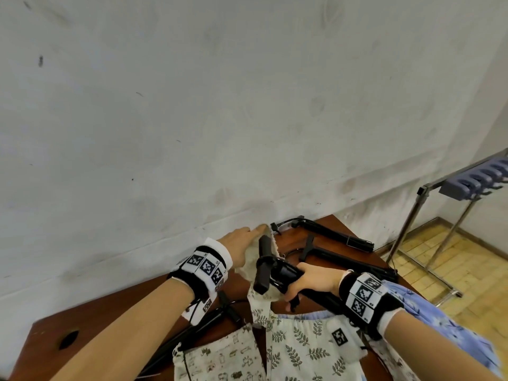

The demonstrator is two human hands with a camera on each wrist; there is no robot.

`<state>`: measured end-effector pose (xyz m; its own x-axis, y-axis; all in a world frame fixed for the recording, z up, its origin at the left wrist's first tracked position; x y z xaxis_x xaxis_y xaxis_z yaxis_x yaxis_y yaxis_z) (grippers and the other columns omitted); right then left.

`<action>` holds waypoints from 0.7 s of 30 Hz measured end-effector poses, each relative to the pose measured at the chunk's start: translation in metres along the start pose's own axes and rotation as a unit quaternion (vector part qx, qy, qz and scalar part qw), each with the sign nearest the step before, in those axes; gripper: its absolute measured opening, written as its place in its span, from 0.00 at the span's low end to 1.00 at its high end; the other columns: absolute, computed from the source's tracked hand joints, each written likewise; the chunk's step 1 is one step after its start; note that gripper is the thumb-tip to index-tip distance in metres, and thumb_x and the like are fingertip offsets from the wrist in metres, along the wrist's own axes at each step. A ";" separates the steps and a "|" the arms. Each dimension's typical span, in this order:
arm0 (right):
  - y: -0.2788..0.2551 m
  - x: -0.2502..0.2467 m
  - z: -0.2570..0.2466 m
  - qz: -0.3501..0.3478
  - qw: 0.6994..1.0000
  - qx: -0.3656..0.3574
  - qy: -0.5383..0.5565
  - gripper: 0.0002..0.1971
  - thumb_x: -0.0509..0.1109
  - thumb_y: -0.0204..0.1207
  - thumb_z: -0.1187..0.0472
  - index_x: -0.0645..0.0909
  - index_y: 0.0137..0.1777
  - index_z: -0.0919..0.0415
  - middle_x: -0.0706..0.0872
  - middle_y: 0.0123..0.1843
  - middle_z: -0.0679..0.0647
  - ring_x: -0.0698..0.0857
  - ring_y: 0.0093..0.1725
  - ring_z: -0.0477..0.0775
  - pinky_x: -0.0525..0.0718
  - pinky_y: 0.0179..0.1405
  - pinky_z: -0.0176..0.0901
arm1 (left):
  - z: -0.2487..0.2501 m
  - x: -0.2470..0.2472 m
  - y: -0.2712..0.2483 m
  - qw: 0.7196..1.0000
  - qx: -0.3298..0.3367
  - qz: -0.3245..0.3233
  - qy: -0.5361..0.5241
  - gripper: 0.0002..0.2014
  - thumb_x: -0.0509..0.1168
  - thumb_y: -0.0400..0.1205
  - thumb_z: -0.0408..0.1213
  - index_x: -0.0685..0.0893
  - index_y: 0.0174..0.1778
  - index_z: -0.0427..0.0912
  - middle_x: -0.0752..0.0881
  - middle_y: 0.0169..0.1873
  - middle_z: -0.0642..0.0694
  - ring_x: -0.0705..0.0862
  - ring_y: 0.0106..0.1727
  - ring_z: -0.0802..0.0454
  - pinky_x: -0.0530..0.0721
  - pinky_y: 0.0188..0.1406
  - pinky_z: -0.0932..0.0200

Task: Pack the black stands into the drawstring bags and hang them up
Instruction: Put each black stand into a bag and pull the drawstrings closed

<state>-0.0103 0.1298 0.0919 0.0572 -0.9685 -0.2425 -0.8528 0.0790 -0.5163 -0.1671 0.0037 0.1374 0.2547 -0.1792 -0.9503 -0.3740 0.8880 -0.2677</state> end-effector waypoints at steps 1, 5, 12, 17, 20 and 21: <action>0.002 -0.001 0.001 -0.018 1.000 0.008 -0.024 0.08 0.80 0.62 0.58 0.84 0.36 0.60 0.89 0.38 0.56 0.87 0.40 0.55 0.82 0.48 0.35 | 0.003 -0.001 -0.001 1.000 0.004 -0.009 0.002 0.50 0.62 0.74 0.19 0.43 0.83 0.56 0.77 0.50 0.39 0.80 0.46 0.41 0.75 0.37 0.54; 0.008 -0.002 0.009 -0.027 0.998 0.060 0.000 0.05 0.75 0.71 0.67 0.80 0.42 0.63 0.90 0.34 0.52 0.90 0.31 0.53 0.86 0.41 0.36 | 0.019 -0.006 -0.007 0.999 0.039 -0.012 0.024 0.46 0.62 0.79 0.27 0.39 0.83 0.59 0.75 0.33 0.43 0.79 0.34 0.43 0.77 0.33 0.53; 0.015 -0.028 0.021 0.118 0.983 0.108 0.088 0.14 0.76 0.71 0.59 0.85 0.52 0.67 0.86 0.37 0.56 0.81 0.27 0.50 0.81 0.26 0.35 | 0.031 0.003 -0.013 0.989 0.027 0.034 0.141 0.44 0.61 0.82 0.37 0.36 0.83 0.54 0.85 0.48 0.36 0.86 0.45 0.37 0.80 0.41 0.50; 0.020 -0.025 0.020 0.114 0.971 0.178 0.110 0.08 0.71 0.76 0.60 0.80 0.44 0.67 0.82 0.31 0.57 0.78 0.20 0.48 0.78 0.19 0.35 | 0.042 0.007 -0.012 0.974 0.022 0.097 0.205 0.37 0.55 0.85 0.33 0.39 0.84 0.56 0.85 0.51 0.41 0.87 0.46 0.39 0.76 0.39 0.54; 0.019 -0.021 0.017 0.125 0.966 0.175 0.141 0.10 0.66 0.81 0.62 0.77 0.38 0.63 0.81 0.23 0.53 0.78 0.16 0.47 0.77 0.19 0.35 | 0.065 0.013 -0.011 0.974 0.084 0.096 0.185 0.36 0.57 0.85 0.37 0.43 0.84 0.54 0.79 0.65 0.38 0.85 0.53 0.37 0.78 0.40 0.52; 0.021 -0.021 0.017 0.140 0.963 0.161 0.163 0.11 0.65 0.83 0.62 0.77 0.38 0.63 0.82 0.21 0.53 0.79 0.15 0.47 0.78 0.18 0.35 | 0.071 0.018 -0.009 0.974 0.120 0.093 0.171 0.38 0.60 0.84 0.42 0.42 0.83 0.55 0.79 0.65 0.37 0.85 0.53 0.37 0.79 0.40 0.51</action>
<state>-0.0200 0.1555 0.0721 -0.3625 -0.9171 -0.1658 -0.6031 0.3665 -0.7085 -0.0954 0.0225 0.1337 -0.1247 -0.1005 -0.9871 -0.1565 0.9844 -0.0804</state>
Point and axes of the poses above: each hand's wrist, its own y-axis towards the middle knuckle, its own x-axis out of the palm, z = x × y, the point moved 1 cm from there along y, towards the middle knuckle
